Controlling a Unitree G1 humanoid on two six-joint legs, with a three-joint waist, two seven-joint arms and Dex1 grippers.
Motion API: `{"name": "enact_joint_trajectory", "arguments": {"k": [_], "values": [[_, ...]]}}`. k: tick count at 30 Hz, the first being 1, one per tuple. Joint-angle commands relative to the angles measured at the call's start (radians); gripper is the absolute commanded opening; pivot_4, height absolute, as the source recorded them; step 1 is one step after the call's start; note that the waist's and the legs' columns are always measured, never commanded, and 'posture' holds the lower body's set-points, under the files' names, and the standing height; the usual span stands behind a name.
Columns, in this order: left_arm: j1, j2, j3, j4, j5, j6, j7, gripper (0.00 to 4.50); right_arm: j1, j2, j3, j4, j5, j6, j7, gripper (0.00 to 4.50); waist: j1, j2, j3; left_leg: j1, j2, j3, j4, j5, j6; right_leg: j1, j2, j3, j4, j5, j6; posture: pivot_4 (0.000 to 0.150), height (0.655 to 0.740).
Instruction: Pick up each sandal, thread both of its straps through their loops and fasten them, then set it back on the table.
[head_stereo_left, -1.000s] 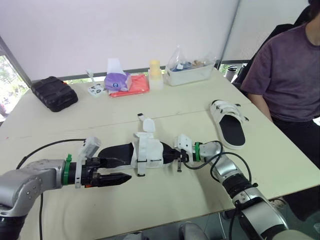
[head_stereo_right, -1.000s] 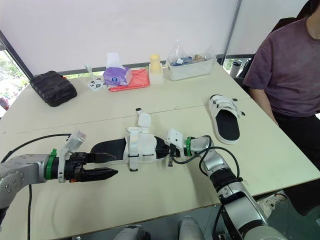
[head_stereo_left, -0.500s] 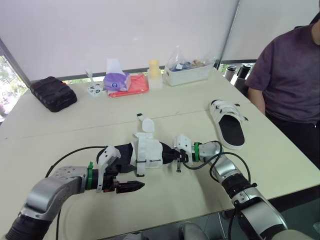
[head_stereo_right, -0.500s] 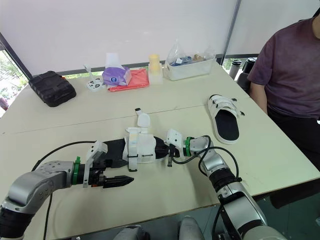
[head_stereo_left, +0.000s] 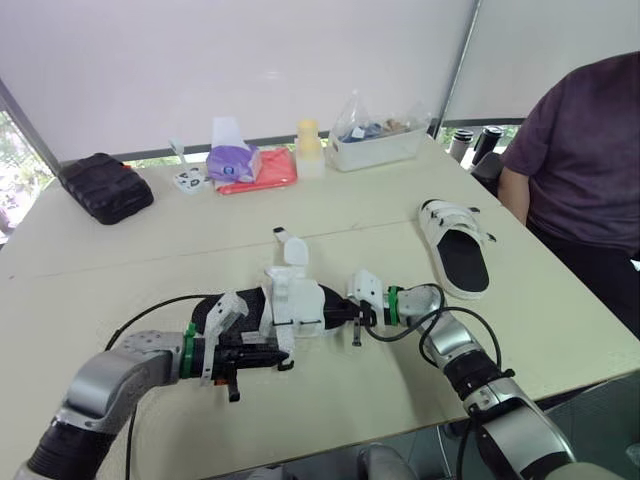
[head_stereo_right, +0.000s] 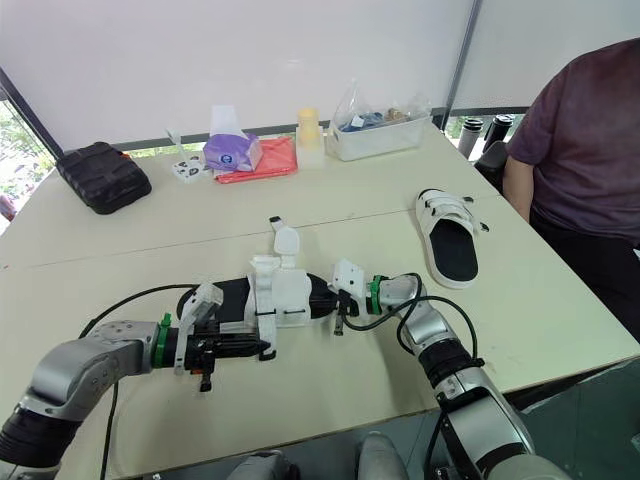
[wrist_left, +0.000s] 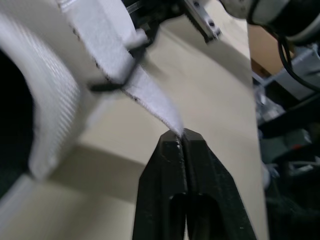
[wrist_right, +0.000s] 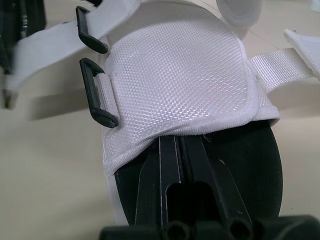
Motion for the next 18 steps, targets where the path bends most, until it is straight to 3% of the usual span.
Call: {"name": "enact_joint_trajectory", "arguments": {"k": [1, 8, 13, 18], "values": [[0.040, 0.041, 0.027, -0.083, -0.090, 0.056, -0.050, 0.05, 0.068, -0.011, 0.065, 0.061, -0.083, 0.059, -0.005, 0.00, 0.000, 0.000, 0.000, 0.000, 0.000, 0.000, -0.001, 0.000, 0.000, 0.000, 0.000, 0.000, 0.000, 0.000, 0.000, 0.150, 0.7400], [0.095, 0.095, 0.057, -0.132, -0.162, 0.080, -0.079, 0.05, 0.070, -0.015, 0.065, 0.057, -0.082, 0.066, -0.006, 0.00, 0.002, 0.000, 0.000, 0.001, 0.002, 0.000, -0.002, 0.000, 0.000, 0.000, 0.001, 0.000, 0.000, -0.001, -0.002, 0.150, 0.7400], [0.048, 0.050, 0.136, -0.114, -0.291, 0.132, -0.029, 0.05, 0.063, -0.016, 0.065, 0.068, -0.085, 0.062, -0.004, 0.00, 0.002, 0.000, 0.000, 0.001, 0.002, 0.000, -0.002, 0.000, 0.000, 0.000, 0.001, -0.001, -0.001, -0.001, -0.002, 0.150, 0.7400], [0.091, 0.105, 0.121, -0.156, -0.295, 0.138, -0.071, 0.05, 0.056, -0.015, 0.065, 0.078, -0.086, 0.060, -0.005, 0.00, 0.000, 0.000, 0.000, 0.001, 0.002, 0.000, -0.003, 0.000, 0.000, 0.000, 0.001, -0.001, -0.001, -0.001, -0.003, 0.150, 0.7400]]}}
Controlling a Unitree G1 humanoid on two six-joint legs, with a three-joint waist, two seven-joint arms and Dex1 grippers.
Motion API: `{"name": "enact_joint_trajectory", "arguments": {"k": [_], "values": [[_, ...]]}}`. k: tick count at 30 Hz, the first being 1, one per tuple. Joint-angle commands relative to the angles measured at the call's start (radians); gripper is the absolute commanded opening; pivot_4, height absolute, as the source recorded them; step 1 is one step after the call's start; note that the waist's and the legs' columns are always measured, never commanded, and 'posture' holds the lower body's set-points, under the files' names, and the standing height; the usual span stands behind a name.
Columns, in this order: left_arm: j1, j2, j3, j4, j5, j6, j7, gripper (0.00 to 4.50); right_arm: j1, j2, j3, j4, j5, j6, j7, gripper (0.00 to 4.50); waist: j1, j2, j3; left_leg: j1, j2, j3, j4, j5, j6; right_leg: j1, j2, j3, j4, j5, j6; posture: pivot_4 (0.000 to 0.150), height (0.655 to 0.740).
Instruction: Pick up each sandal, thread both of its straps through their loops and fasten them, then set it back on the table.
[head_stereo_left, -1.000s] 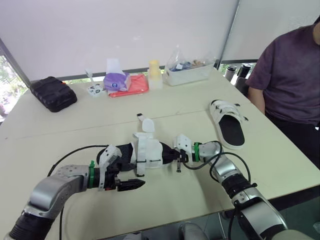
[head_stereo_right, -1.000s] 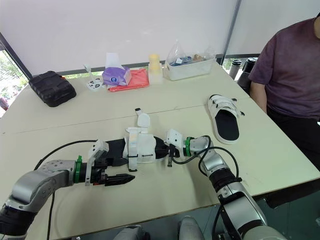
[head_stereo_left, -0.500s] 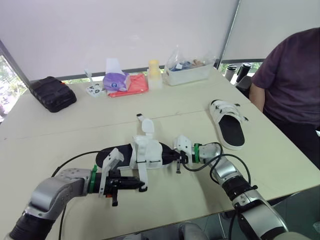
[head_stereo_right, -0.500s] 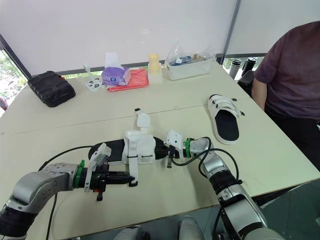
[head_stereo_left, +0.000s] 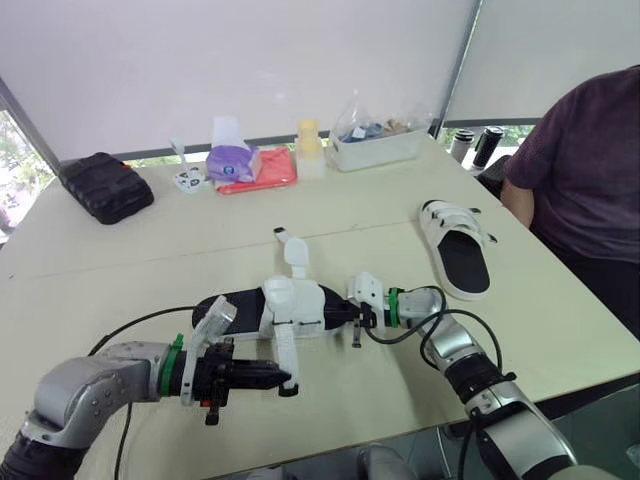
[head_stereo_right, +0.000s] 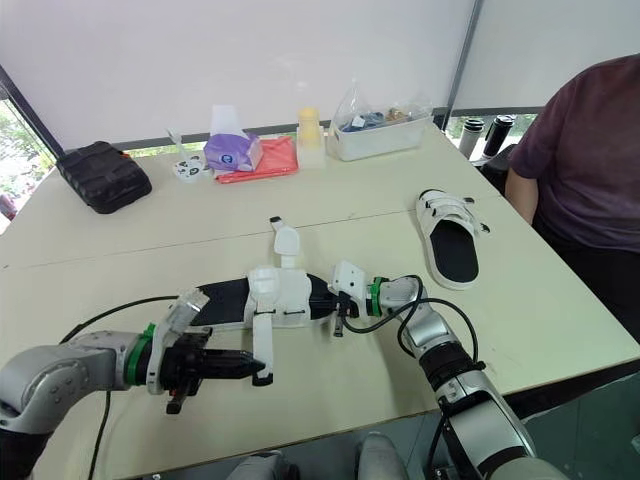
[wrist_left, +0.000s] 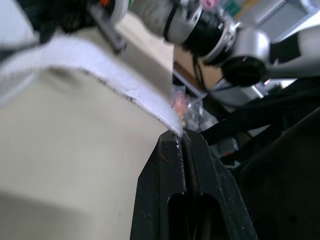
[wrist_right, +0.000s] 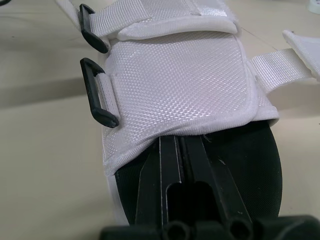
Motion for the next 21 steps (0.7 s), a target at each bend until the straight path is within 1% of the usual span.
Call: {"name": "enact_joint_trajectory", "arguments": {"k": [1, 4, 5, 8, 13, 18, 21], "values": [[0.044, 0.040, -0.001, -0.062, -0.021, 0.003, -0.040, 0.05, 0.047, -0.014, 0.062, 0.093, -0.084, 0.058, 0.003, 0.00, 0.001, 0.000, 0.000, 0.000, 0.000, 0.000, 0.000, 0.000, 0.000, 0.000, 0.000, 0.000, 0.000, 0.000, -0.001, 0.150, 0.7400], [0.060, 0.050, -0.004, -0.081, -0.039, 0.006, -0.044, 0.05, 0.048, -0.014, 0.063, 0.094, -0.085, 0.057, 0.003, 0.00, 0.002, 0.000, 0.000, 0.000, 0.001, 0.000, 0.000, 0.000, 0.000, 0.000, 0.000, 0.000, 0.000, -0.002, -0.004, 0.150, 0.7400], [0.045, 0.034, 0.010, -0.070, -0.059, 0.011, -0.027, 0.05, 0.048, -0.014, 0.063, 0.095, -0.085, 0.056, 0.003, 0.00, 0.003, 0.000, 0.000, 0.000, 0.001, 0.000, 0.000, 0.000, 0.000, 0.000, 0.000, 0.000, 0.000, -0.002, -0.004, 0.150, 0.7400], [-0.041, -0.025, 0.078, 0.007, -0.137, 0.030, 0.039, 0.05, 0.050, -0.011, 0.065, 0.097, -0.086, 0.056, 0.001, 0.00, 0.004, -0.001, 0.000, 0.000, 0.001, 0.000, 0.000, 0.000, 0.000, 0.001, 0.000, -0.001, 0.000, -0.002, -0.004, 0.150, 0.7400], [-0.176, -0.087, 0.146, 0.151, -0.196, 0.057, 0.126, 0.05, 0.047, -0.008, 0.068, 0.103, -0.089, 0.055, 0.001, 0.00, 0.002, -0.002, -0.001, 0.000, 0.002, -0.001, 0.000, 0.001, -0.001, 0.000, 0.001, -0.001, 0.000, -0.001, -0.001, 0.150, 0.7400], [-0.269, -0.191, 0.166, 0.274, -0.207, 0.064, 0.242, 0.05, 0.039, -0.003, 0.067, 0.112, -0.090, 0.055, -0.003, 0.00, 0.002, -0.003, -0.001, 0.000, 0.002, -0.001, 0.000, 0.001, -0.002, 0.000, 0.001, -0.001, 0.000, -0.001, -0.001, 0.150, 0.7400], [-0.313, -0.240, 0.155, 0.369, -0.147, 0.044, 0.311, 0.05, 0.041, -0.002, 0.068, 0.108, -0.089, 0.061, -0.002, 0.00, 0.002, -0.003, -0.001, 0.000, 0.002, -0.001, 0.000, 0.002, -0.004, 0.000, 0.001, -0.001, 0.000, 0.000, -0.001, 0.150, 0.7400]]}}
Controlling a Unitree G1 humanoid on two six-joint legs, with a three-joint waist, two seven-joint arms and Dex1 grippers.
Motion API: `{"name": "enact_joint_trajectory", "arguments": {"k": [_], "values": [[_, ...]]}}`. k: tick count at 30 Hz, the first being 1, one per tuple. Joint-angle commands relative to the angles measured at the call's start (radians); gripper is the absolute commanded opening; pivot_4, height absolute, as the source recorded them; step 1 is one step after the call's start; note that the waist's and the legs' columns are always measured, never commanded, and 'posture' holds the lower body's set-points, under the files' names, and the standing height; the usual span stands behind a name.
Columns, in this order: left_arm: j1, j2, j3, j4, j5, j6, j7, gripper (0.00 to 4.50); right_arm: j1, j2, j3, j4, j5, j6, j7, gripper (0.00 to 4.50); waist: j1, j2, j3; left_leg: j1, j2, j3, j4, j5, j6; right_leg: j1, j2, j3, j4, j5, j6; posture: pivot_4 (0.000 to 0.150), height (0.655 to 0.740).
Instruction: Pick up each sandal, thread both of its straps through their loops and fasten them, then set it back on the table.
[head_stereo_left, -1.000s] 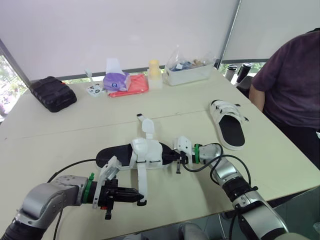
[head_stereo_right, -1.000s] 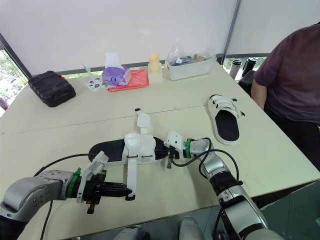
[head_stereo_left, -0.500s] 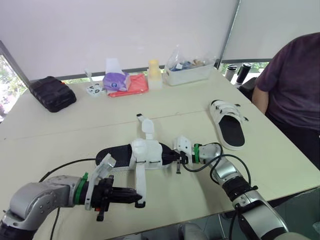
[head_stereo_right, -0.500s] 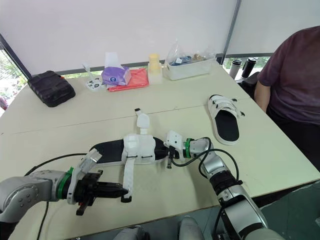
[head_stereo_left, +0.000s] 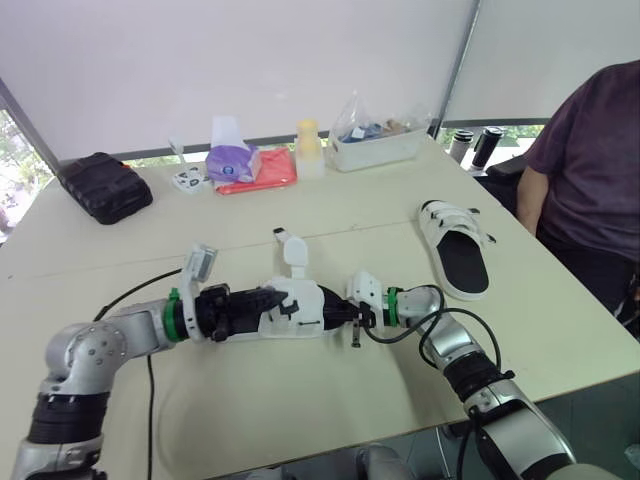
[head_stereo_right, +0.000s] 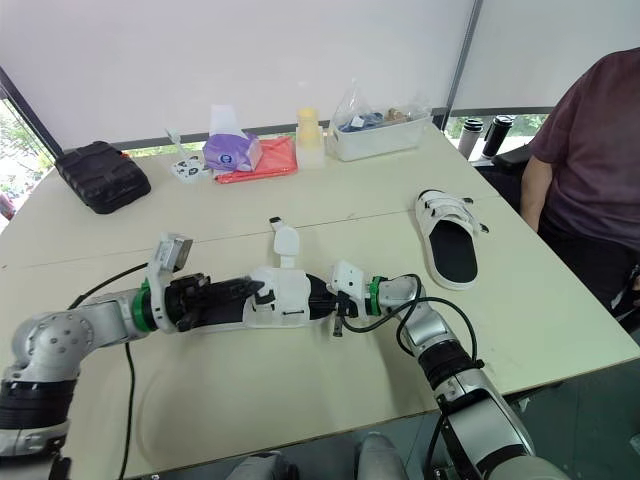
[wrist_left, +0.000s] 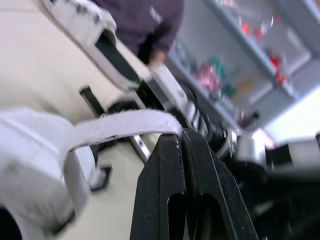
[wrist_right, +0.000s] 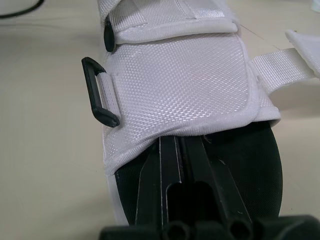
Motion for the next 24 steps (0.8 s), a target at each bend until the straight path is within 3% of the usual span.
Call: {"name": "enact_joint_trajectory", "arguments": {"k": [1, 8, 11, 15, 20, 24], "values": [[-0.056, -0.033, 0.026, 0.090, 0.050, -0.029, 0.074, 0.05, 0.052, -0.006, 0.067, 0.093, -0.086, 0.062, -0.001, 0.00, 0.000, 0.000, 0.000, 0.000, 0.000, 0.000, 0.000, 0.000, 0.000, 0.000, 0.000, 0.000, 0.000, 0.000, 0.000, 0.150, 0.7400], [-0.142, -0.118, 0.075, 0.242, 0.078, -0.042, 0.168, 0.05, 0.063, -0.015, 0.068, 0.084, -0.090, 0.059, -0.001, 0.00, 0.000, -0.001, -0.001, 0.000, 0.000, 0.000, 0.000, 0.002, -0.003, 0.000, 0.000, 0.000, 0.000, 0.000, 0.000, 0.150, 0.7400], [-0.153, -0.136, 0.081, 0.260, 0.092, -0.059, 0.171, 0.91, 0.058, -0.012, 0.069, 0.090, -0.092, 0.058, -0.004, 0.00, 0.000, -0.001, -0.001, 0.000, 0.000, 0.000, 0.000, 0.002, -0.004, 0.000, 0.000, 0.000, 0.000, 0.000, 0.000, 0.150, 0.7400], [-0.159, -0.134, 0.114, 0.246, 0.081, -0.062, 0.161, 2.89, 0.053, -0.010, 0.069, 0.092, -0.092, 0.059, -0.005, 0.00, 0.000, -0.001, -0.001, 0.000, 0.000, 0.000, 0.000, 0.002, -0.004, 0.000, 0.000, 0.000, 0.000, 0.000, 0.000, 0.150, 0.7400], [-0.181, -0.077, 0.111, 0.229, 0.164, -0.147, 0.131, 2.89, 0.051, -0.011, 0.070, 0.098, -0.094, 0.056, -0.006, 0.00, 0.000, -0.002, -0.001, 0.000, 0.000, 0.000, 0.000, 0.002, -0.004, 0.000, 0.000, 0.000, 0.000, 0.000, 0.000, 0.150, 0.7400], [-0.208, 0.032, -0.062, 0.121, 0.319, -0.231, -0.018, 2.89, 0.048, -0.011, 0.071, 0.105, -0.096, 0.053, -0.003, 0.00, 0.001, -0.002, -0.001, 0.000, 0.000, 0.000, 0.000, 0.002, -0.005, 0.000, 0.000, 0.000, 0.000, 0.000, 0.000, 0.150, 0.7400]]}}
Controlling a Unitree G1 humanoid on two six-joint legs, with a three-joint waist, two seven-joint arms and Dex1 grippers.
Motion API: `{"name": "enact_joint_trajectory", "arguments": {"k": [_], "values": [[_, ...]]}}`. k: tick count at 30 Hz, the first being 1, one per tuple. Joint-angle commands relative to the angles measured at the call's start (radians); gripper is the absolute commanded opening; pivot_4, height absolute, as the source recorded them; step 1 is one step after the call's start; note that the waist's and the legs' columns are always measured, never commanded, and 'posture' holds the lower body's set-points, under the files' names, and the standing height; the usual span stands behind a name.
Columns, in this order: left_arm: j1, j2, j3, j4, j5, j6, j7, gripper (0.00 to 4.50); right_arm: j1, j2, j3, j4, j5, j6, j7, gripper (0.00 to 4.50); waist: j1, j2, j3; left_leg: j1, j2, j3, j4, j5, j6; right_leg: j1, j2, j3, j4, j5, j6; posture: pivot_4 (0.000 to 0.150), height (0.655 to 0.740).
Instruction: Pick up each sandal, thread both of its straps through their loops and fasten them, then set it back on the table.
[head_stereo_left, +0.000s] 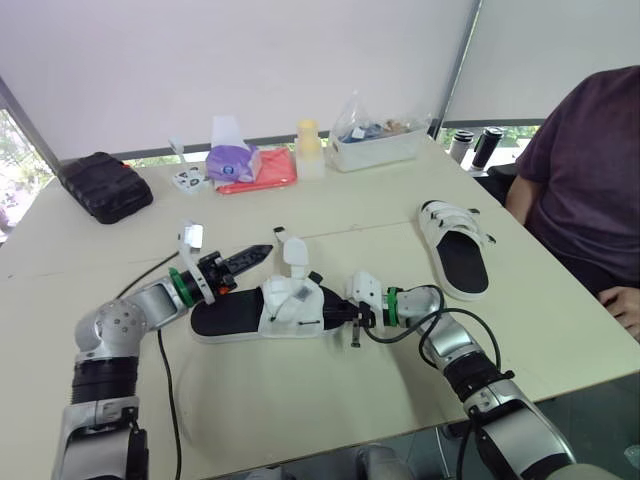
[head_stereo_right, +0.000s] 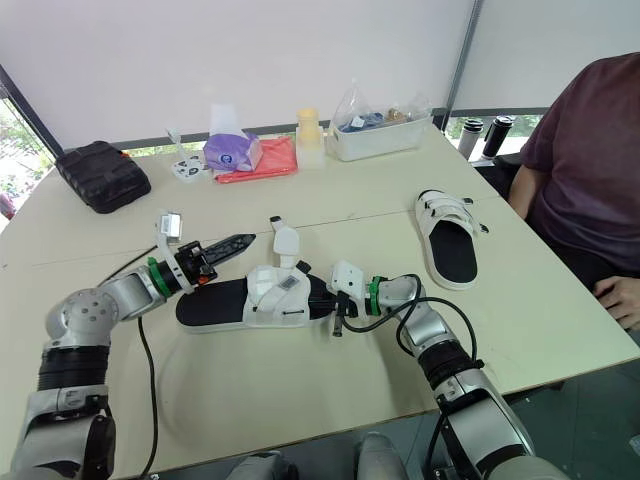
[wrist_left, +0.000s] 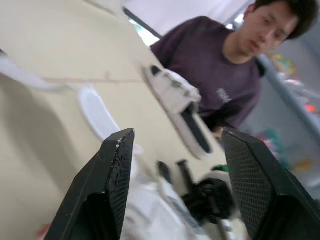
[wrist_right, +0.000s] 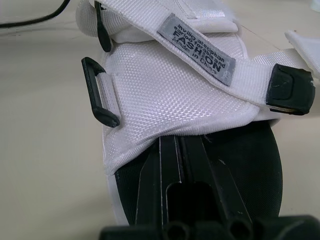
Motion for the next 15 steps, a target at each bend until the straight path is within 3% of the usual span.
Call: {"name": "enact_joint_trajectory", "arguments": {"k": [1, 7, 15], "values": [[-0.064, 0.056, -0.125, -0.099, 0.105, -0.075, -0.144, 2.89, 0.045, -0.009, 0.072, 0.110, -0.096, 0.050, 0.001, 0.00, 0.001, 0.000, 0.000, 0.000, 0.000, 0.000, 0.000, 0.000, 0.000, 0.000, 0.000, 0.000, 0.000, 0.000, 0.000, 0.150, 0.7400], [-0.228, 0.083, -0.306, 0.029, 0.278, -0.210, -0.382, 2.89, 0.030, 0.008, 0.079, 0.138, -0.103, 0.040, 0.000, 0.00, -0.003, 0.000, 0.000, 0.001, 0.001, 0.001, 0.000, 0.000, 0.000, 0.001, 0.001, 0.000, 0.000, 0.000, 0.000, 0.150, 0.7400], [-0.467, -0.048, -0.444, 0.549, 0.510, -0.441, -0.626, 2.89, 0.030, 0.028, 0.080, 0.146, -0.106, 0.037, -0.010, 0.00, -0.005, -0.001, 0.000, 0.002, 0.005, 0.002, 0.000, 0.000, 0.000, 0.001, 0.007, 0.000, 0.000, 0.001, -0.001, 0.150, 0.7400]]}}
